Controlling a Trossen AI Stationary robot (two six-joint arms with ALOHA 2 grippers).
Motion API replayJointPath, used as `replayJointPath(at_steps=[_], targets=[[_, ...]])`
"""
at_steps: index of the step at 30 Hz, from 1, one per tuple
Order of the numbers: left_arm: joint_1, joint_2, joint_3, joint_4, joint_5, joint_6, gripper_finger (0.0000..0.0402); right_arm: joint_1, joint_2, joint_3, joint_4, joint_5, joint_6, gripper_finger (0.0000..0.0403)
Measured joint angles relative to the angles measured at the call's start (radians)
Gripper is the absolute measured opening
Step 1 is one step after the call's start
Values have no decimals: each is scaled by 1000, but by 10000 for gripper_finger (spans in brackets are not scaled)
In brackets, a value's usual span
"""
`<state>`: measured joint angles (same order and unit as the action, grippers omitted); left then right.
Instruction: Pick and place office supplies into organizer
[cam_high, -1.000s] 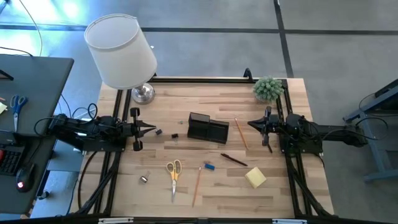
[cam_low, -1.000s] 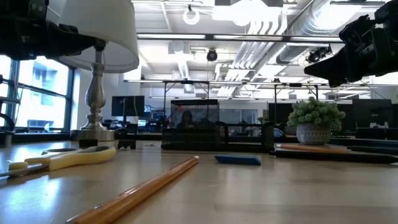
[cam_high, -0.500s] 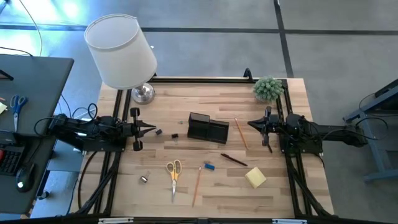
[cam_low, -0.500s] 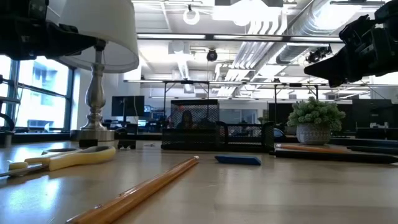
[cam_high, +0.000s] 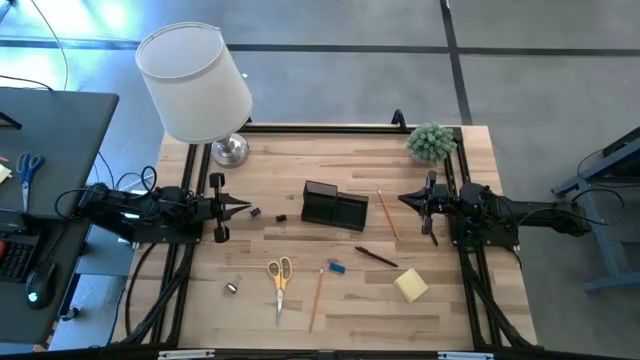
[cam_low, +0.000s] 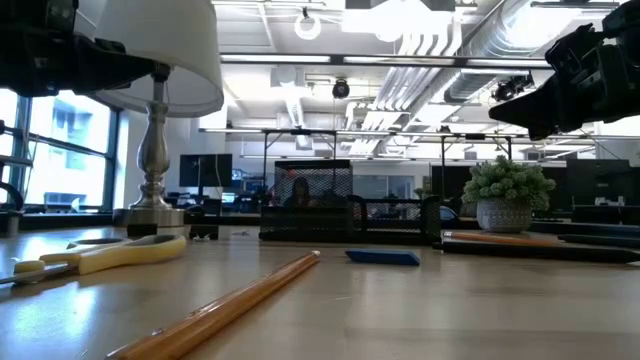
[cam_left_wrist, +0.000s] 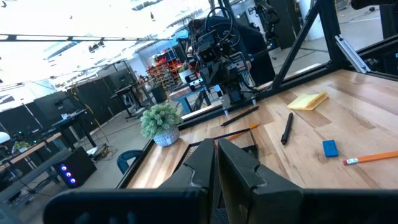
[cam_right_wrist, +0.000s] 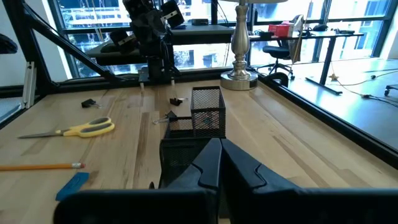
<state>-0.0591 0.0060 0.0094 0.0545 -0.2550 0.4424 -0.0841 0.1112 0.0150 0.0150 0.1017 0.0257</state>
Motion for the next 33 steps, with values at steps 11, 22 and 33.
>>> replayJointPath(at_steps=[11, 22, 33], targets=[[0, 0, 0, 26, -25, 28, 12, 0, 0, 0, 0, 0, 0, 0], [0, 0, 0, 24, -24, -31, 12, 0, 0, 0, 0, 0, 0, 0], [0, 0, 0, 24, 9, -142, 12, 0, 0, 0, 1, 0, -5, 0]])
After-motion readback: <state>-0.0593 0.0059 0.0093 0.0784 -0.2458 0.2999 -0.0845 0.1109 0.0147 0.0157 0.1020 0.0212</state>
